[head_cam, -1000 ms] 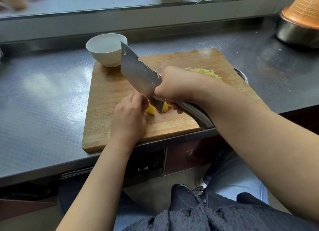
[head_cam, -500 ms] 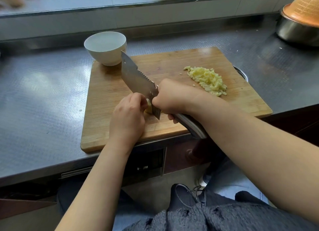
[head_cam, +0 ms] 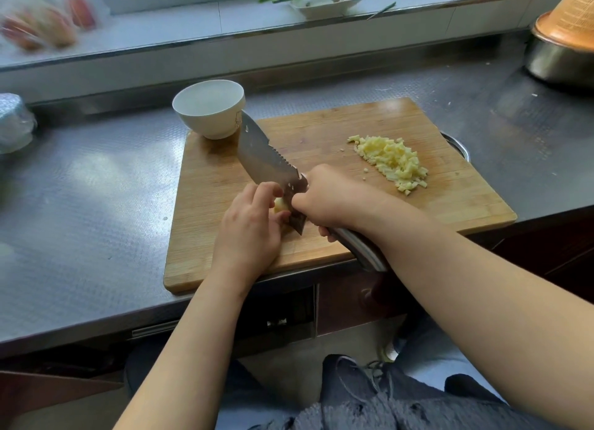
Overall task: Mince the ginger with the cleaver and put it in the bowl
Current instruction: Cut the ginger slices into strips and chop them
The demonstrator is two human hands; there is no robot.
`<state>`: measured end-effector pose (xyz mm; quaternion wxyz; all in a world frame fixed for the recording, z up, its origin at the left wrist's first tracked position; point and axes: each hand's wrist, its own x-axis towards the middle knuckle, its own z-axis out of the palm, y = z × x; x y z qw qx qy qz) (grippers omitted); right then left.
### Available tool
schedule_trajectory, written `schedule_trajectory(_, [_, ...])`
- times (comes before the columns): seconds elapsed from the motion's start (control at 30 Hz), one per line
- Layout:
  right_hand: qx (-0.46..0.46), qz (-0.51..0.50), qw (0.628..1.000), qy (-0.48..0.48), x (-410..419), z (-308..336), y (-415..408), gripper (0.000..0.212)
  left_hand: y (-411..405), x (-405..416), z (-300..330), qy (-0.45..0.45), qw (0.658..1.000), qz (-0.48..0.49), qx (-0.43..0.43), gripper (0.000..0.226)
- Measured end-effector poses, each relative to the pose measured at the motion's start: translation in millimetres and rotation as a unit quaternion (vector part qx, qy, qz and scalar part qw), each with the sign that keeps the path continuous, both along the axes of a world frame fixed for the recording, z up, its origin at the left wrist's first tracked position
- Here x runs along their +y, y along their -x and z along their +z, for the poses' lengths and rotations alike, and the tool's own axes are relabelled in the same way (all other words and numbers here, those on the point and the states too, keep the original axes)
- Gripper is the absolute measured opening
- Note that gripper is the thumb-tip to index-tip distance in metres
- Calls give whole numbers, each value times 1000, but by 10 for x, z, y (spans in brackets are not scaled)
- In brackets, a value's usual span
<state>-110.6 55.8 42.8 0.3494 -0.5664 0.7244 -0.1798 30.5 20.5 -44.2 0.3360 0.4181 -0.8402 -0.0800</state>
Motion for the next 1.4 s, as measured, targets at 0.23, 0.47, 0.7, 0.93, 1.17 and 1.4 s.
schedule_trajectory(0.23, [-5, 1, 1000, 11, 33, 62, 61, 17, 3, -5, 11, -13, 1000, 7, 4, 24])
schedule_trajectory(0.47, [-32, 2, 999, 30, 113, 198, 149, 10, -4, -5, 21, -35, 999, 9, 17, 22])
schedule_trajectory(0.7, [-64, -18, 996, 55, 123, 294, 267, 17, -25, 24, 24, -43, 999, 13, 11, 26])
schedule_trajectory(0.93, [-75, -33, 993, 87, 205, 382, 485, 12, 28, 40, 49, -69, 997, 21, -37, 59])
schedule_trajectory(1.17, [17, -7, 990, 138, 350, 296, 588, 25, 47, 60, 85, -60, 998, 34, 4, 60])
schedule_trajectory(1.4, [212, 14, 959, 185, 539, 58, 691, 42, 79, -8, 495, 167, 962, 72, 202, 18])
